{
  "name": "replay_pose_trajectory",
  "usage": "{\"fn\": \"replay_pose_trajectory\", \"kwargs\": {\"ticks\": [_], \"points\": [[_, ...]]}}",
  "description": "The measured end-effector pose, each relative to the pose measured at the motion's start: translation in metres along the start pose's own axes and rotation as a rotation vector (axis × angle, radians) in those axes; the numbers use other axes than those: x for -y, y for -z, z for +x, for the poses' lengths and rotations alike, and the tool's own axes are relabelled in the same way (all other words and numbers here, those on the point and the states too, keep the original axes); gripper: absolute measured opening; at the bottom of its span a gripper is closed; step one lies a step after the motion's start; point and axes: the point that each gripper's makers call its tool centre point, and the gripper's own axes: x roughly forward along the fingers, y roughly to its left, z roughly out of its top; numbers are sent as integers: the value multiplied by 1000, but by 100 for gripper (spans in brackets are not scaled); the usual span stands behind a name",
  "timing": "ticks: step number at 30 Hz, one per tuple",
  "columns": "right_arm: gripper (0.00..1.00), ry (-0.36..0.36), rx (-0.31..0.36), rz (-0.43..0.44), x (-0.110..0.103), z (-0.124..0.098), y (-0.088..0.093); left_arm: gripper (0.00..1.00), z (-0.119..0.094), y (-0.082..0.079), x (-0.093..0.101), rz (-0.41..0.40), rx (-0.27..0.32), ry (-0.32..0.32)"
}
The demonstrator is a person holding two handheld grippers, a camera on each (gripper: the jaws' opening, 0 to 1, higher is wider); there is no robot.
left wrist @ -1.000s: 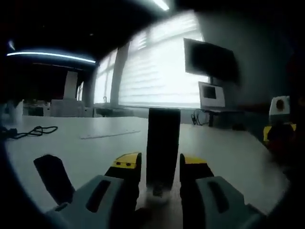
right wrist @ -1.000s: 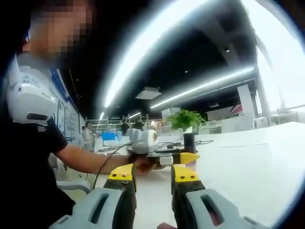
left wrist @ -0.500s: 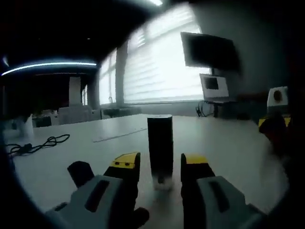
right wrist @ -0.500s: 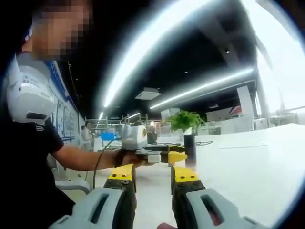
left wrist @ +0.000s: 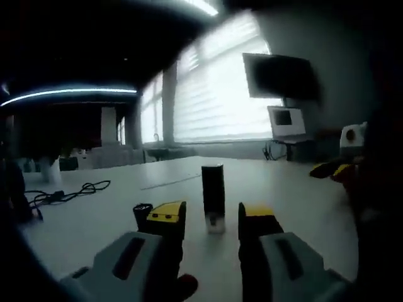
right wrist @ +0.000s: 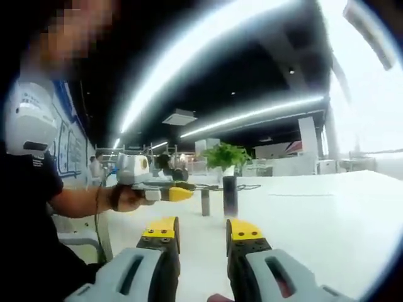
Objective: Pick up cosmetic bottle twist off cap place on table pick up cap screw tight cap place on table
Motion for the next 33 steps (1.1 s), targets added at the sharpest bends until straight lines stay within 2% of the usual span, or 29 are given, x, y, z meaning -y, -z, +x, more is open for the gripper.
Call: {"fn": "replay_pose_trajectory", "kwargs": {"ticks": [8,16,19,25,33], "points": [[25,34,-59,-55,2,-5,7,24,-41,0,-10,14,-9,-41],[25,61,-111,-104,1,-7,12,22,-84,15,-27,-9,-48,-74],[25,75,-133,-122,2,-9,16,22,-97,21,-35,-6,-62,-104],[25,103,-144,-107,6,-11,21,22,-118,27,-41,28,-74,-152],[24,120,-154,-91,8,-12,28,22,-126,40,-34,16,-102,-137]]}}
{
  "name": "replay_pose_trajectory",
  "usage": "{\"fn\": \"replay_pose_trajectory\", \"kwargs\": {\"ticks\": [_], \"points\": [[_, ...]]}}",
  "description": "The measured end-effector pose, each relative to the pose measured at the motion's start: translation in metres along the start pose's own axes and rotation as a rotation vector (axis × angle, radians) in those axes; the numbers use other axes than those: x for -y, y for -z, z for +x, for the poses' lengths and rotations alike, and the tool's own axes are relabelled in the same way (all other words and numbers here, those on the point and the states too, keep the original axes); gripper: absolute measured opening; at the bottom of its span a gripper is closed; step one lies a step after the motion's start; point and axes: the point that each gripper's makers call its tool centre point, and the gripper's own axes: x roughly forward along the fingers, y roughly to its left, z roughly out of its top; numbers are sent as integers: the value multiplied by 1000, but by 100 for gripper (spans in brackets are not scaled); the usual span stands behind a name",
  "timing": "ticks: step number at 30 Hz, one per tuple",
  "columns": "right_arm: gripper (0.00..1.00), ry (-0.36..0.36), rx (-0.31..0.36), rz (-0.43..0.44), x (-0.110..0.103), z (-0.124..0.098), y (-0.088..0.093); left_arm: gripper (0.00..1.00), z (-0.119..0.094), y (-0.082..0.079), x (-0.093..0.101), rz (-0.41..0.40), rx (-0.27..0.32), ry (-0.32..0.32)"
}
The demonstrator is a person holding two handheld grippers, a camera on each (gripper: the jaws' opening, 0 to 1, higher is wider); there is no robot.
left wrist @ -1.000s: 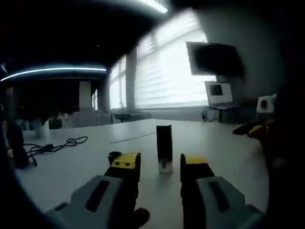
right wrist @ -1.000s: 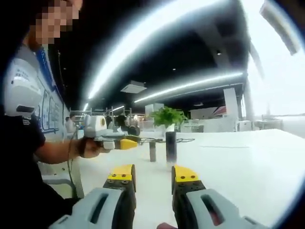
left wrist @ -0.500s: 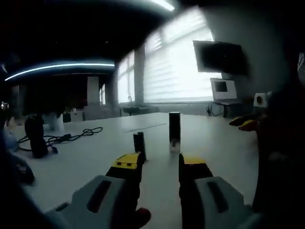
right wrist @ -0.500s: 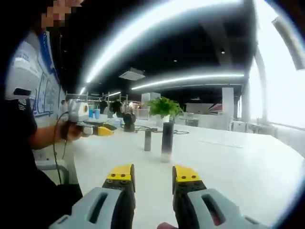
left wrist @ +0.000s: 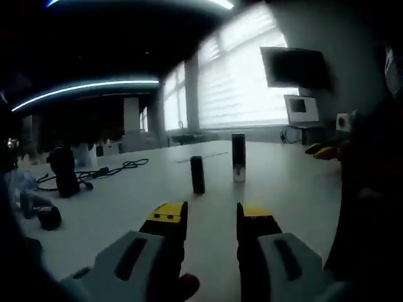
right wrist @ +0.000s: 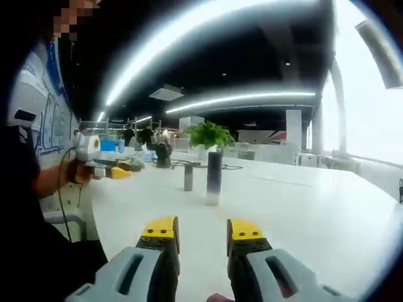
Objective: Pick up cosmetic bottle twist off cap place on table pick up cap screw tight cap place on table
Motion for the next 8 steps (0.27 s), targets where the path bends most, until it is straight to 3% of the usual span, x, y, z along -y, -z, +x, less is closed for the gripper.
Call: {"fn": "replay_pose_trajectory", "kwargs": {"ticks": [8], "points": [[24,1,-17,16,0,3,9,22,-3,11,1,17,-20,-3]]}}
